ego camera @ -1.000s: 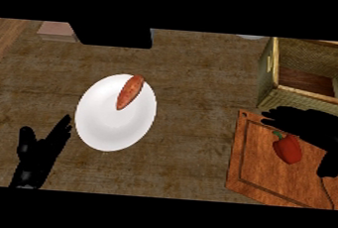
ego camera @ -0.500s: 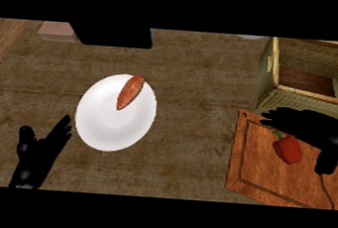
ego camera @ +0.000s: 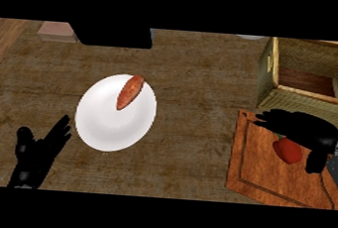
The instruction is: Pick the bell pepper from the cutting board and place it in the basket
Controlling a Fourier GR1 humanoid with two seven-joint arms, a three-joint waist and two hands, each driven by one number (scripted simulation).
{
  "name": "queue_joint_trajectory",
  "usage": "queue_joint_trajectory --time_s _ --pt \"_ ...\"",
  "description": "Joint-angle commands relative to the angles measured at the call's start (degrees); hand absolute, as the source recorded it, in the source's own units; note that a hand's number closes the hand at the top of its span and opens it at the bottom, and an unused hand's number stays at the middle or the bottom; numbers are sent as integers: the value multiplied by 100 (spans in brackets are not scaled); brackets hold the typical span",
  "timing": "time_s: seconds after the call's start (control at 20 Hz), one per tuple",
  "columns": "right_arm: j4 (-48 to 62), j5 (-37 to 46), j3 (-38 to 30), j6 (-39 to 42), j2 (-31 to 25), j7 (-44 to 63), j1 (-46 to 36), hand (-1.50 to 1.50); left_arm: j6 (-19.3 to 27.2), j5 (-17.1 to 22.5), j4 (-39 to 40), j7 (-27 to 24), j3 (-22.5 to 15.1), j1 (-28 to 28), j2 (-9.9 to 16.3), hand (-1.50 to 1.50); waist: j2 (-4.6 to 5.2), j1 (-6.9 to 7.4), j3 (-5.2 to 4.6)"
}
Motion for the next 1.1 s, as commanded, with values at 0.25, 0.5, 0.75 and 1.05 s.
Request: queue_joint_trajectory --time_s 0.25,0.5,0.75,1.05 --pt "131 483 -19 -922 -79 -637 95 150 -111 -21 405 326 91 -235 -135 0 54 -25 -69" --pt "349 639 -92 -1077 217 -664 -106 150 -20 -197 123 205 12 251 -245 0 47 19 -69" --pt "91 411 -811 65 1715 2900 -38 150 79 -165 54 190 130 281 -129 0 -40 -206 -98" --pt "-588 867 -837 335 3308 5691 -510 150 92 -221 60 118 -25 366 -284 0 -37 -151 -103"
